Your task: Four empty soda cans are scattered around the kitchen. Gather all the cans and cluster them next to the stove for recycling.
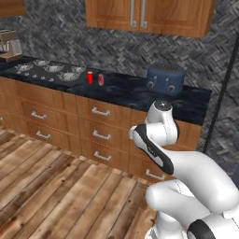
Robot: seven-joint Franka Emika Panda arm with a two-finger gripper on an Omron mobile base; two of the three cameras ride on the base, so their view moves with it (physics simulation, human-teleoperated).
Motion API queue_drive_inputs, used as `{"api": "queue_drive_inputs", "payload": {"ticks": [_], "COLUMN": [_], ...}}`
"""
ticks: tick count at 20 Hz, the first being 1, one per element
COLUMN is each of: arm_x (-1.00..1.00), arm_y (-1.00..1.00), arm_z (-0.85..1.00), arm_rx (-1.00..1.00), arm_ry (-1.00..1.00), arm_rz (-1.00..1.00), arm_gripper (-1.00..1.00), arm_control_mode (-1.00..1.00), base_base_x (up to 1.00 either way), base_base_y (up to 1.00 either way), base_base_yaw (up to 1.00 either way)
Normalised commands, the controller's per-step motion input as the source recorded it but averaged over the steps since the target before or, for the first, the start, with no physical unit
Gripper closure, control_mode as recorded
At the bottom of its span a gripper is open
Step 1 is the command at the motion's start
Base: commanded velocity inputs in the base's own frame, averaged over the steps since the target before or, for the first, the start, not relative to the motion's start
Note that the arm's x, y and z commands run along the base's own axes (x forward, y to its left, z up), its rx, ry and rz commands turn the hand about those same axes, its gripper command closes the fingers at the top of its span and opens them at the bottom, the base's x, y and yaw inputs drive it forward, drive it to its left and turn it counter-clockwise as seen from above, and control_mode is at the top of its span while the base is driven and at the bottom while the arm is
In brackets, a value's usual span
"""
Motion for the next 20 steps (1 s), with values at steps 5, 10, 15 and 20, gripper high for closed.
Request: {"api": "queue_drive_inputs", "payload": {"ticks": [5, 10, 15, 20], "arm_x": [0.0, 0.0, 0.0, 0.0], "arm_y": [0.0, 0.0, 0.0, 0.0], "arm_z": [0.0, 0.0, 0.0, 0.0], "arm_rx": [0.0, 0.0, 0.0, 0.0], "arm_ry": [0.0, 0.0, 0.0, 0.0], "arm_rz": [0.0, 0.0, 0.0, 0.0], "arm_gripper": [1.0, 1.0, 1.0, 1.0], "arm_control_mode": [1.0, 1.0, 1.0, 1.0], "base_base_x": [0.57, 0.6, 0.63, 0.66], "base_base_y": [0.44, 0.41, 0.33, 0.24], "base_base_yaw": [0.01, 0.0, -0.01, -0.06]}}
